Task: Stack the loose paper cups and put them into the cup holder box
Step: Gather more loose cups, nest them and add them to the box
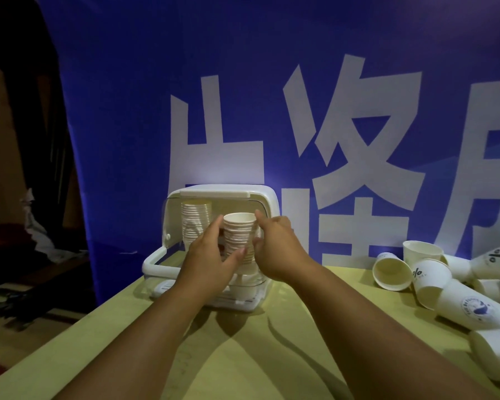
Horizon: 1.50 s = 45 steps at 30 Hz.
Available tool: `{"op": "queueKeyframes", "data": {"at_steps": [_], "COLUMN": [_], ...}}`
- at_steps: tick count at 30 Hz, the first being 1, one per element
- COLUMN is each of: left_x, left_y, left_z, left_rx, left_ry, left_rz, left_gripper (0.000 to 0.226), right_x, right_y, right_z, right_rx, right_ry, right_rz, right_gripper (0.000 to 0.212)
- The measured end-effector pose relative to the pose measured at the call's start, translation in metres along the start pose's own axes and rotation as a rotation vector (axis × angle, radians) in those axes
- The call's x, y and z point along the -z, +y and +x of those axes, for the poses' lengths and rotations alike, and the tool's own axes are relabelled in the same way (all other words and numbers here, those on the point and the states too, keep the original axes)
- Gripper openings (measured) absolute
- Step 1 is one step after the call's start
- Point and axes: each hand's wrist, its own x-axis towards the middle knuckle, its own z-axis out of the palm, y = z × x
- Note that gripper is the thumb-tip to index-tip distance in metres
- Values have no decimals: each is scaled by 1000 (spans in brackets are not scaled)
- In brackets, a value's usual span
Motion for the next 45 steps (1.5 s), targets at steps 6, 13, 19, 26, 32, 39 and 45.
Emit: {"op": "queueKeyframes", "data": {"at_steps": [6, 13, 19, 26, 32, 39, 45], "left_x": [5, 22, 32, 26, 26, 20, 3], "left_y": [-4, -12, -28, -33, -28, -20, 15], "left_z": [0, 13, 26, 27, 24, 16, -6], "left_rx": [74, 117, 153, 138, 126, 69, -122], "left_ry": [-61, -15, -99, -218, -215, -74, -64], "left_rz": [13, -49, -38, 212, 307, 206, 273], "left_gripper": [54, 52, 36, 32, 38, 8, 10], "right_x": [-24, -26, -47, -59, -61, -37, 9], "right_y": [8, -6, -3, -1, 0, 7, 50], "right_z": [4, 17, 51, 70, 65, 34, -21], "right_rx": [-45, 6, -171, -207, -160, -102, -231], "right_ry": [-4, -53, -147, -241, -204, 18, 174], "right_rz": [56, 190, 397, 275, 223, 230, 154], "right_gripper": [57, 51, 53, 34, 39, 22, 9]}}
